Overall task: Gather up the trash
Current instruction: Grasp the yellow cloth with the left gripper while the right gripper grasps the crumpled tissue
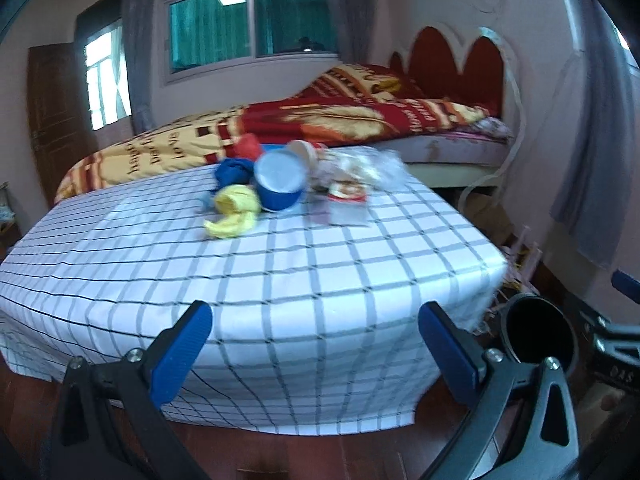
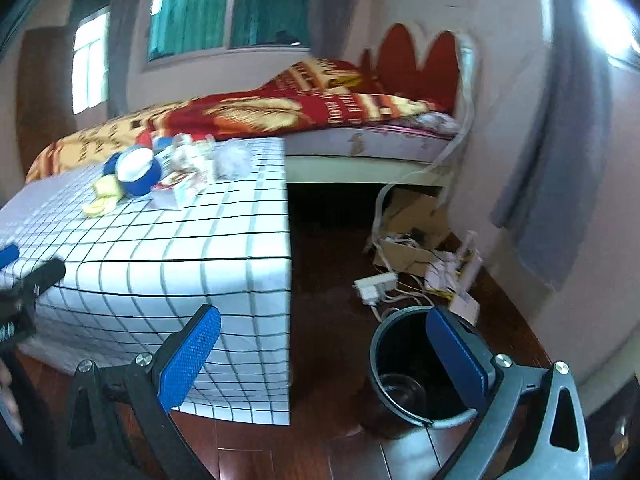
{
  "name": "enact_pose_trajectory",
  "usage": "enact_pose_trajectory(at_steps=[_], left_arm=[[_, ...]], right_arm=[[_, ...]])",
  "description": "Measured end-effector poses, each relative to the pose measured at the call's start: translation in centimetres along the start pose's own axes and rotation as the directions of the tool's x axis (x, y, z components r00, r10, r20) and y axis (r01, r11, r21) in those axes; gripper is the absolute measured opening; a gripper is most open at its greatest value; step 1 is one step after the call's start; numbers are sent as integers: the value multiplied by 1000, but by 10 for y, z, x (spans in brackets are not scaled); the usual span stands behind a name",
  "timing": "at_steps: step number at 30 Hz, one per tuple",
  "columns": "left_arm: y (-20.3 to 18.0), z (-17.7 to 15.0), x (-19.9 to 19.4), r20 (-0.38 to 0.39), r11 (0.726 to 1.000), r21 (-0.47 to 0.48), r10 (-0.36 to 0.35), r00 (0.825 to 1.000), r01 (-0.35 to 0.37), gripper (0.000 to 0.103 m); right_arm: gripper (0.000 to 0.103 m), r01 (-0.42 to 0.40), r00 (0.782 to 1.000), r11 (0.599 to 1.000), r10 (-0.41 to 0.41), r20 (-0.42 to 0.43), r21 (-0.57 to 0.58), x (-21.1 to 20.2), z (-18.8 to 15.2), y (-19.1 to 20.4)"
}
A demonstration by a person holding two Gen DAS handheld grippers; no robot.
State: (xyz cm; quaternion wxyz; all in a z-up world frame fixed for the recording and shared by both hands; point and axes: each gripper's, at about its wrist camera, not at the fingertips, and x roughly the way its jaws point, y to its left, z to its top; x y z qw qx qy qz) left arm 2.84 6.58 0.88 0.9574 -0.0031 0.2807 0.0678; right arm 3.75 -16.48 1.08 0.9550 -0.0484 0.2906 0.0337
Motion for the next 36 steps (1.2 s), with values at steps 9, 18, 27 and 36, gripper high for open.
enact_pose_trajectory(at_steps=[9, 18, 27, 36], left_arm=[[59, 31, 43, 0, 995, -84, 55, 998, -55, 103], [84, 74, 118, -71, 989, -114, 83, 994, -91, 103], [91, 85, 169, -143, 992, -123, 5, 990, -23, 87], [87, 90, 188, -182, 994, -106, -37, 983, 18, 60]], right_arm=[[103, -125, 992, 990, 124, -13, -60, 45, 51, 46], [98, -230, 973, 964, 233, 3, -134, 126, 117, 96], [80, -292, 956, 936, 287, -55, -195, 185, 152, 129], [49, -359, 933, 892, 337, -124, -277, 211, 161, 156]])
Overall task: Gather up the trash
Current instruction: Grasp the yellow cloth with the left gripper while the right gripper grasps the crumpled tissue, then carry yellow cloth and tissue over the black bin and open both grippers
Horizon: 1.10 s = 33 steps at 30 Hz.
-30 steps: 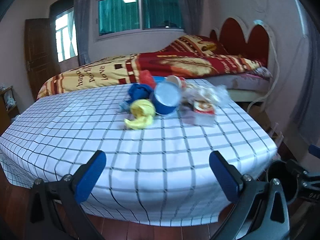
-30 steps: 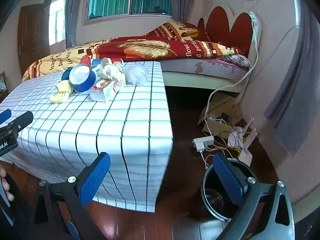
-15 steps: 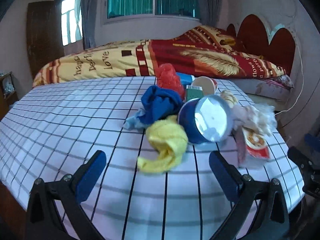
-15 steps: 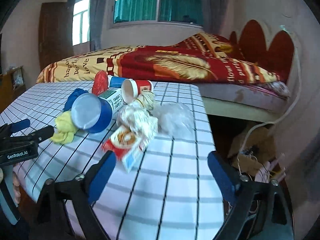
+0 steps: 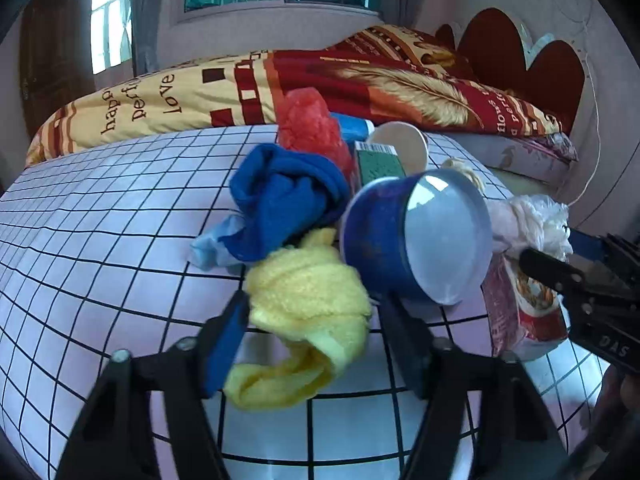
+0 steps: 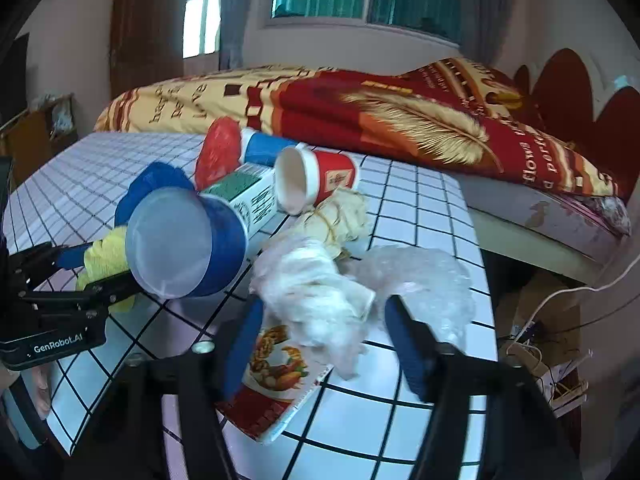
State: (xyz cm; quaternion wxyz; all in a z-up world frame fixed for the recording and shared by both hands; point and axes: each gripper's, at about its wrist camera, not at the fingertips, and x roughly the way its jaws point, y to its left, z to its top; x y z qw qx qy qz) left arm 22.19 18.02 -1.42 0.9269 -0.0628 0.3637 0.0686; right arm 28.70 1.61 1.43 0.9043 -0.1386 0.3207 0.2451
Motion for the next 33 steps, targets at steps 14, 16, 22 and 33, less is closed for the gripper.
enact_pose_trajectory(at_steps=[14, 16, 22, 33], left_arm=[[4, -3, -52, 115, 1000, 20, -19, 993, 17, 37], [4, -7, -60, 125, 1000, 24, -23, 992, 20, 37], [3, -20, -82, 142, 999, 11, -39, 989, 37, 37], [-29, -47, -103, 140, 995, 52, -97, 985, 91, 37]], right_arm=[[32, -25, 994, 999, 22, 107, 26, -61, -11, 4], [32, -12, 993, 999, 8, 115, 32, -72, -15, 2], [32, 23, 992, 998, -30, 120, 65, -100, -38, -7], [32, 107, 987, 979, -126, 102, 176, -156, -96, -48]])
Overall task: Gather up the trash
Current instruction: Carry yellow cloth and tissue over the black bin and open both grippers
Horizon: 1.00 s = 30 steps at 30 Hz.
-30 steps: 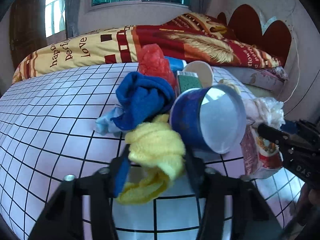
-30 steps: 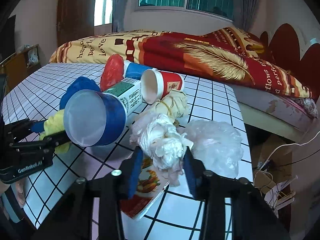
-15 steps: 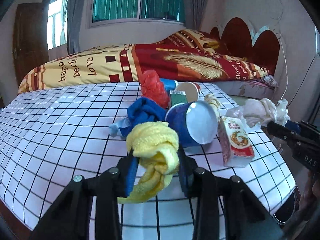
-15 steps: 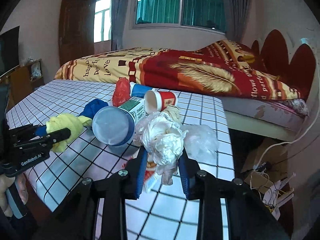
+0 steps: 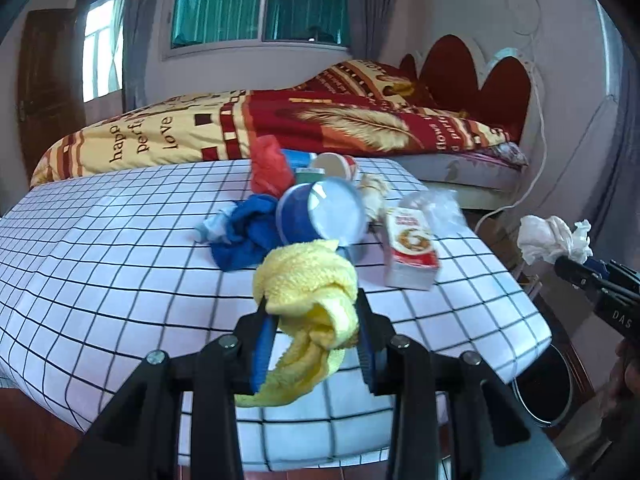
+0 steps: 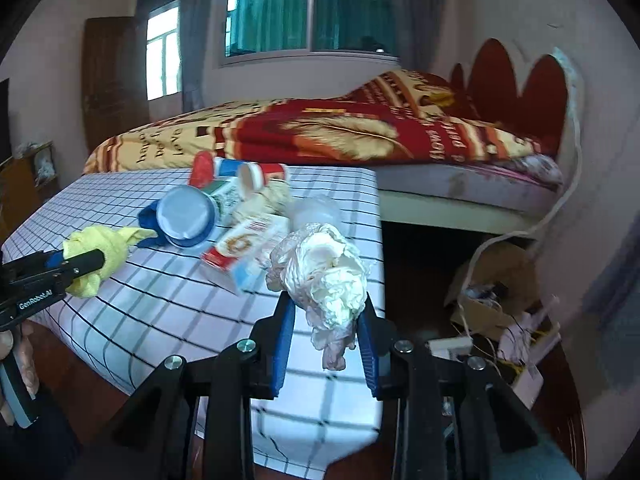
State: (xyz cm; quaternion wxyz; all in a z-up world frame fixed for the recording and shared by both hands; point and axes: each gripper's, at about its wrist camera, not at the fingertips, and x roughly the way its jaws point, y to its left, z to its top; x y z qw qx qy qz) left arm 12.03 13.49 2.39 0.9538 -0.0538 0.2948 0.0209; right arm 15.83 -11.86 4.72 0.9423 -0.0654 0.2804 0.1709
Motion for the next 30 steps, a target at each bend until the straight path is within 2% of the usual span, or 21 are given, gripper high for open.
enact_pose_trajectory(at_steps=[6, 12, 20, 30], left_arm=[[-40, -4, -9, 5, 996, 49, -75, 997, 75, 37], [-95, -9, -12, -9, 976, 121, -180, 984, 180, 37], [-171, -14, -14, -55, 926, 220, -302, 952, 307, 37], [-248, -36, -12, -133, 858, 293, -400, 907, 421, 37]], right_arm=[[32, 79, 997, 995, -78, -11, 65, -28, -25, -42], [32, 143, 990, 980, -140, -29, 139, -50, -47, -84], [33, 216, 976, 955, -211, -47, 201, -76, -77, -128], [33, 286, 958, 915, -263, -116, 284, -95, -130, -177]])
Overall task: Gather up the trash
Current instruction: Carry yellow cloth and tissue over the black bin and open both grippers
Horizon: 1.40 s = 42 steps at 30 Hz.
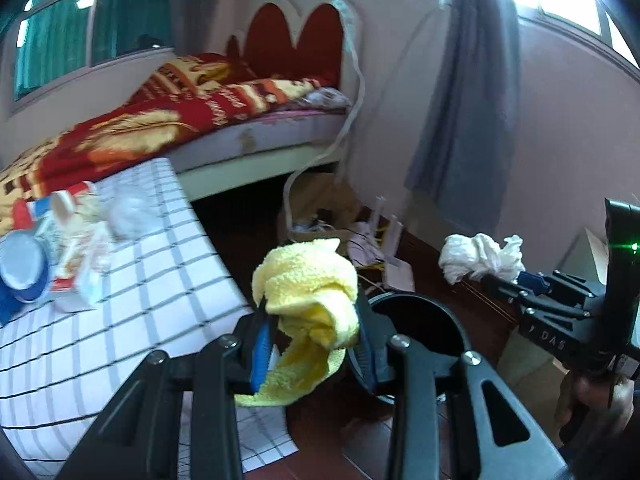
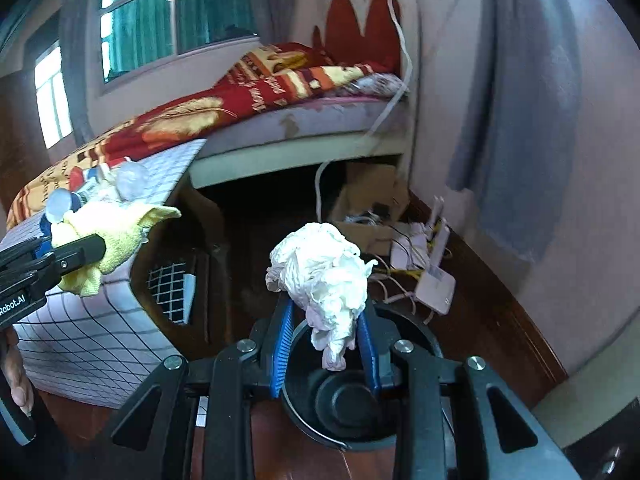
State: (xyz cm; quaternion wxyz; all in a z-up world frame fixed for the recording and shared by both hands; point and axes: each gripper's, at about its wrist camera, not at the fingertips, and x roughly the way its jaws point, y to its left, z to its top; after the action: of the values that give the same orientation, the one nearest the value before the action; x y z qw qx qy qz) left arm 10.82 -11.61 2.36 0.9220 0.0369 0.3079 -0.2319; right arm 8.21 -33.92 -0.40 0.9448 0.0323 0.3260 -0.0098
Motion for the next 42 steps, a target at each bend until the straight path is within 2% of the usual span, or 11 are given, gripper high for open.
enact_pose_trajectory(at_steps=[12, 20, 22, 23, 24, 25, 26, 27, 32, 33, 42], left_arm=[[-66, -20, 67, -128, 986, 70, -139, 982, 149, 37], [-85, -36, 122, -245, 976, 57, -190, 951, 210, 37], [-88, -41, 135, -285, 971, 47, -214, 934, 237, 39], [-88, -44, 141, -305, 968, 36, -226, 925, 248, 46], [-87, -46, 146, -317, 970, 30, -218, 923, 239, 64], [-87, -48, 151, -329, 979, 37, -179, 927, 202, 75], [-84, -48, 153, -329, 983, 38, -156, 931, 178, 90], [-80, -49, 154, -328, 986, 32, -143, 934, 162, 102], [-67, -47, 145, -309, 997, 49, -48, 950, 66, 103], [-65, -46, 144, -305, 997, 50, -38, 951, 57, 103], [-58, -36, 129, -249, 998, 52, -12, 968, 26, 103]], right_arm=[[33, 14, 994, 999, -10, -105, 34, 32, -43, -49], [33, 0, 976, 999, 11, -217, 49, 80, -69, -69], [33, -8, 971, 999, 19, -236, 46, 90, -73, -70], [35, -10, 970, 999, 20, -244, 43, 94, -75, -69], [48, -7, 965, 1000, 15, -260, 29, 101, -76, -69], [64, 16, 957, 1000, -12, -289, 10, 110, -79, -69], [94, 53, 947, 999, -52, -317, -6, 117, -83, -70], [96, 88, 943, 996, -91, -321, -23, 120, -86, -73], [98, 184, 919, 983, -175, -353, -7, 121, -92, -94], [103, 198, 920, 980, -184, -345, 5, 117, -88, -97], [103, 221, 944, 975, -203, -261, 41, 78, -64, -85]])
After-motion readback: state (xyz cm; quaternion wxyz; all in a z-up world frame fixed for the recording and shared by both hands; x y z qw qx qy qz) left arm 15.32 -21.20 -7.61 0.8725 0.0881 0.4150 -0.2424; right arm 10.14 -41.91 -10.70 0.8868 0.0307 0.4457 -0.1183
